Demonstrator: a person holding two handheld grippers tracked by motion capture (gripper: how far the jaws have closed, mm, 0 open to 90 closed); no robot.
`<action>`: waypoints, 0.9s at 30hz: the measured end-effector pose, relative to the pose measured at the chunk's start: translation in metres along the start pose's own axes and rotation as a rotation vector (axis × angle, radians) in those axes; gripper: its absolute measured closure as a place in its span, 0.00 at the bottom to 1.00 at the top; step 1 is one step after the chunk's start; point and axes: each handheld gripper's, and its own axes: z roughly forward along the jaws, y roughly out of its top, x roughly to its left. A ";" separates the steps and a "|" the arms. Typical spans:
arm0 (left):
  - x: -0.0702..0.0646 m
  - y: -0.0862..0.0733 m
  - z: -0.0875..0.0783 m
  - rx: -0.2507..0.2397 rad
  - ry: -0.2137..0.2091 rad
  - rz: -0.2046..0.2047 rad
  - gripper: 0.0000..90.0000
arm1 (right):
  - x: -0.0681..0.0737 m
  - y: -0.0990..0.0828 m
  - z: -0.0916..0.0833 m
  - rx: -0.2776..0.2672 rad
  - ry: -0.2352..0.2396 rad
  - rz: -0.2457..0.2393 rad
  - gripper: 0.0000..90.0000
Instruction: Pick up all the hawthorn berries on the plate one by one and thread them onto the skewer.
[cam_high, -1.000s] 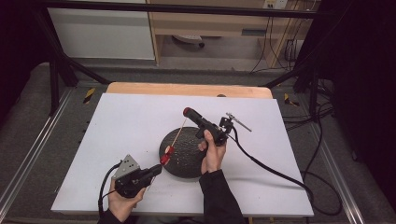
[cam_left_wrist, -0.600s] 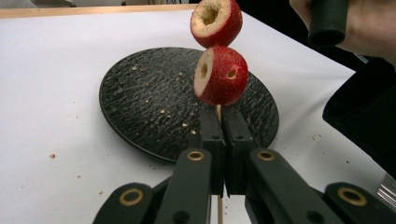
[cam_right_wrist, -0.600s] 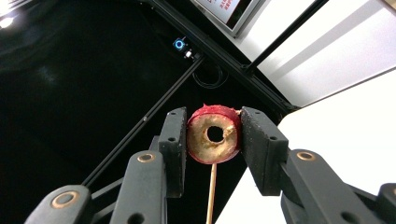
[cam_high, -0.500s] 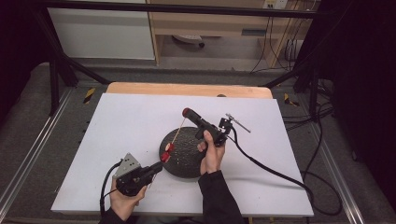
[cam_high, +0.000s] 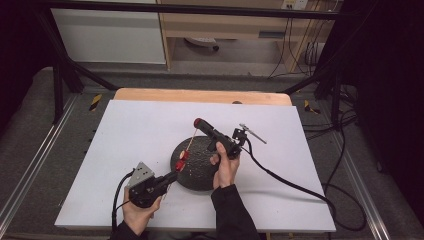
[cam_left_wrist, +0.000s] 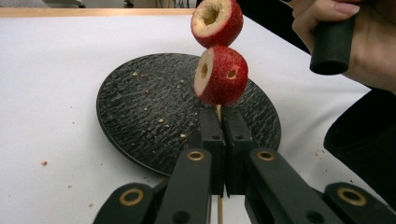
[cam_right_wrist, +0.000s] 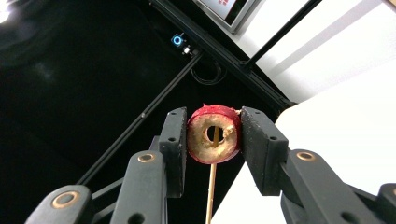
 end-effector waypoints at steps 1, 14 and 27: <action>0.000 0.000 0.000 0.004 0.000 -0.005 0.98 | 0.000 0.000 0.000 0.007 -0.010 -0.015 0.70; -0.005 0.002 0.005 0.007 0.003 -0.020 0.98 | 0.001 0.003 -0.003 0.022 -0.034 -0.057 0.70; -0.010 0.002 0.013 0.022 -0.002 0.015 0.99 | -0.004 0.002 -0.010 0.014 -0.044 -0.019 0.71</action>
